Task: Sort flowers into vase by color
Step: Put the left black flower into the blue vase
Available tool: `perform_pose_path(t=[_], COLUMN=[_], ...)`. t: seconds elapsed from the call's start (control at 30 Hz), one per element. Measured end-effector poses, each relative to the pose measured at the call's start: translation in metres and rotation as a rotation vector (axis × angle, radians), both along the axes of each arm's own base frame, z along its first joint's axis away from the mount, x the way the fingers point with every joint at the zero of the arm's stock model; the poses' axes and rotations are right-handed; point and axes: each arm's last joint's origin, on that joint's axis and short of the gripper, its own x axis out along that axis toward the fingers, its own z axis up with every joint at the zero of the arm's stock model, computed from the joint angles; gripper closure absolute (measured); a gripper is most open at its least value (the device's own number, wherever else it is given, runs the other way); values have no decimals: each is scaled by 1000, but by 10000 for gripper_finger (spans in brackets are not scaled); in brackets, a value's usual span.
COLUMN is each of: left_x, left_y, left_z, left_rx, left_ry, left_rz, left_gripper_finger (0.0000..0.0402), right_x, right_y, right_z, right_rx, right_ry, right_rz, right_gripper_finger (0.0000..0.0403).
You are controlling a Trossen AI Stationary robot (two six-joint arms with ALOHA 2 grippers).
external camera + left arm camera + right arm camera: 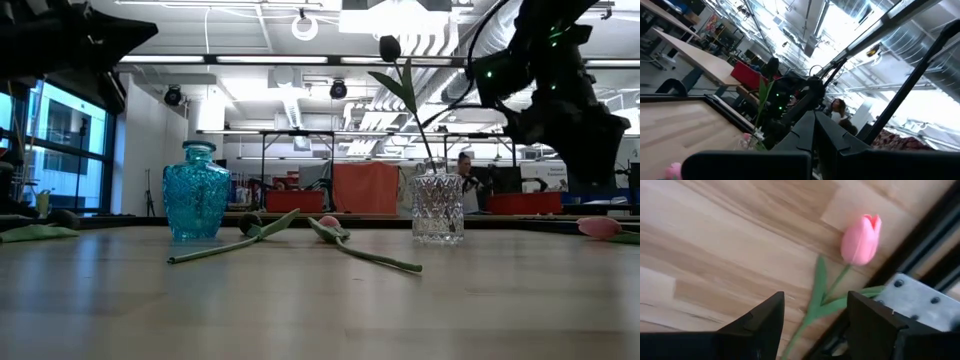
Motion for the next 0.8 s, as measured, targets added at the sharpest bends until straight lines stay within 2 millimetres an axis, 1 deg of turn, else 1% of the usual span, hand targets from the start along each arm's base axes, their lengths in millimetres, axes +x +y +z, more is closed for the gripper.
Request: perform_pose_path(t=[0.1, 0.23, 0.33, 0.43, 0.53, 0.6, 0.7, 0.8], left_x=[2, 3, 3, 3, 4, 6, 12, 21], left_y=[0, 0, 1, 1, 1, 1, 1, 2], left_z=[-1, -2, -2, 0, 7, 14, 27, 46], left_rx=[1, 0, -17, -22, 17, 63, 113, 143], left_ry=[16, 29, 28, 20, 48, 90, 169, 254], left_rz=[2, 8, 35, 48, 60, 74, 113, 149], left_gripper_finger=[401, 401, 401, 401, 401, 401, 401, 401], right_x=[3, 9, 10, 8, 4, 2, 2, 3], right_y=[-3, -8, -9, -8, -7, -8, -10, -13], right_z=[-7, -14, -15, -11, -3, 7, 27, 50], right_rx=[24, 6, -19, -45, -77, -113, -200, -295], right_ry=[38, 55, 50, 35, -12, -55, -146, -269], right_rz=[15, 45, 49, 44, 20, -6, -44, -72], right_gripper_finger=[207, 215, 217, 217, 217, 217, 217, 217])
